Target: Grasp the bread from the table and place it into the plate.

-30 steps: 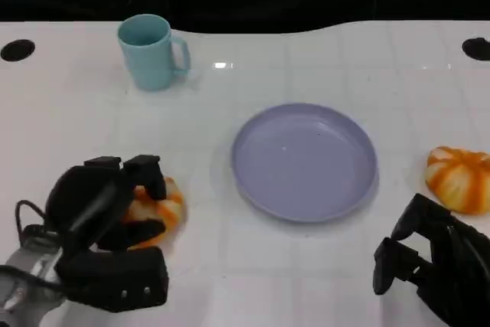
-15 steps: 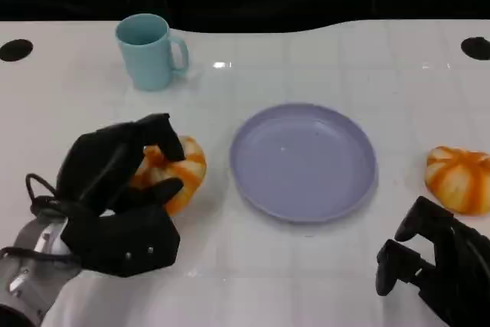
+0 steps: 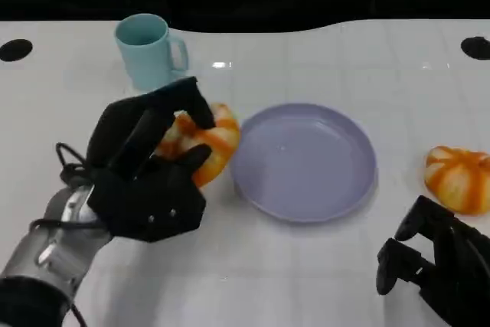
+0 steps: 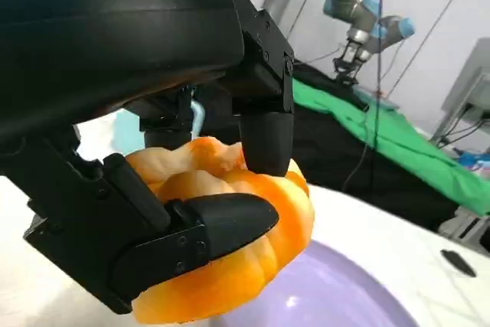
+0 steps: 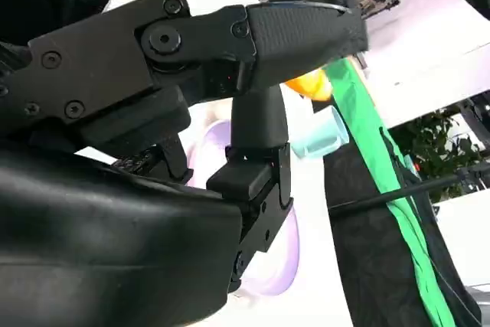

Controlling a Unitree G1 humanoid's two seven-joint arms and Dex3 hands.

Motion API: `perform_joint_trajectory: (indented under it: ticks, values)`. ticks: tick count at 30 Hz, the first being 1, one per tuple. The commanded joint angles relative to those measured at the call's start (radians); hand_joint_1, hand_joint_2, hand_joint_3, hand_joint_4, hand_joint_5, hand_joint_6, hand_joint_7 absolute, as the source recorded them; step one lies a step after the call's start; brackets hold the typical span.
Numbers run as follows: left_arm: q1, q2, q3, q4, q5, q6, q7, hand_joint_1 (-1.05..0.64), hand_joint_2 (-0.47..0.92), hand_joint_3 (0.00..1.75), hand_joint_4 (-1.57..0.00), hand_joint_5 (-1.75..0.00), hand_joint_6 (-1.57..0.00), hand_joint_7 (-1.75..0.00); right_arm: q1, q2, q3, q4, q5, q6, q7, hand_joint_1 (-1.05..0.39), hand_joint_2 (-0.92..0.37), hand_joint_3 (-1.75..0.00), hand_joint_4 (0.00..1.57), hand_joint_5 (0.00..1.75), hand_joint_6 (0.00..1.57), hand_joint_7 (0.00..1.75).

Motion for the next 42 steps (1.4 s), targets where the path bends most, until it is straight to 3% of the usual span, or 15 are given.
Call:
perform_joint_trajectory:
  ticks: [1,6,8,14,27,32,34,35,36,38,41,42]
  values:
    - [-0.065,-0.031,-0.015,0.044,0.029,-0.013,0.032,-0.15,0.38,1.38,-0.91,-1.75,-0.73,-1.75,0.008,-0.011,-0.011,-0.013,0.005,-0.005,0.003,-0.58,-0.92,-0.35,0.73,1.75,0.6,1.56]
    - [-0.13,-0.06,-0.045,0.093,0.071,-0.034,0.055,-0.12,0.37,1.35,-0.73,-1.75,-0.7,-1.75,0.014,-0.009,-0.012,-0.024,0.009,0.008,-0.006,-0.58,-0.92,-0.33,0.73,1.75,0.6,1.56]
    - [-0.152,-0.075,-0.051,0.112,0.072,-0.04,0.051,-0.13,0.37,1.35,-0.85,-1.75,-0.7,-1.75,0.015,-0.008,-0.011,-0.024,0.009,0.005,-0.003,-0.58,-0.92,-0.33,0.73,1.75,0.6,1.56]
    - [-0.214,-0.116,-0.073,0.185,0.07,-0.051,0.027,-0.15,0.37,1.4,-0.94,-1.75,-0.73,-1.75,0.015,-0.013,-0.009,-0.021,0.008,0.0,0.01,-0.58,-0.92,-0.33,0.74,1.75,0.6,1.57]
    - [-0.352,-0.223,-0.129,0.413,0.084,-0.049,0.04,-0.21,0.39,1.44,-0.95,-1.75,-0.74,-1.75,0.028,-0.001,-0.003,-0.041,0.013,0.008,-0.005,-0.58,-0.92,-0.33,0.73,1.75,0.59,1.55]
    - [-0.38,-0.248,-0.123,0.454,0.051,-0.019,-0.05,-0.22,0.43,1.41,-0.93,-1.75,-0.74,-1.75,0.027,-0.001,0.0,-0.037,0.01,-0.001,0.0,-0.57,-0.92,-0.35,0.72,1.75,0.58,1.56]
    - [-0.386,-0.253,-0.116,0.458,0.034,-0.002,-0.097,-0.22,0.49,1.32,-0.87,-1.75,-0.71,-1.61,0.027,0.0,0.002,-0.038,0.009,0.0,-0.002,-0.58,-0.92,-0.35,0.72,1.75,0.58,1.56]
    - [-0.389,-0.253,-0.115,0.459,0.027,0.004,-0.128,-0.22,0.52,1.24,-0.83,-1.75,-0.7,-1.44,0.027,0.001,0.002,-0.039,0.01,0.003,-0.005,-0.58,-0.92,-0.34,0.72,1.75,0.58,1.56]
    - [-0.394,-0.249,-0.118,0.461,0.021,0.006,-0.166,-0.24,0.62,0.98,-0.68,-1.55,-0.65,-1.05,0.027,0.003,0.002,-0.042,0.012,0.008,-0.009,-0.58,-0.92,-0.34,0.73,1.75,0.58,1.56]
    - [-0.402,-0.243,-0.12,0.463,0.011,0.008,-0.223,-0.32,0.84,0.48,-0.55,-1.13,-0.6,-0.51,0.028,0.005,0.004,-0.045,0.013,0.009,-0.014,-0.58,-0.92,-0.34,0.73,1.75,0.59,1.56]
    - [-0.404,-0.234,-0.131,0.456,0.02,0.012,-0.25,-0.35,0.91,0.31,-0.53,-0.99,-0.59,-0.35,0.027,0.003,0.005,-0.045,0.013,0.01,-0.016,-0.58,-0.92,-0.34,0.73,1.75,0.59,1.56]
    - [-0.405,-0.228,-0.14,0.454,0.031,0.013,-0.256,-0.47,0.92,0.31,-0.37,-0.88,-0.46,-0.26,0.026,0.002,0.006,-0.045,0.013,0.011,-0.017,-0.58,-0.92,-0.34,0.72,1.75,0.59,1.56]
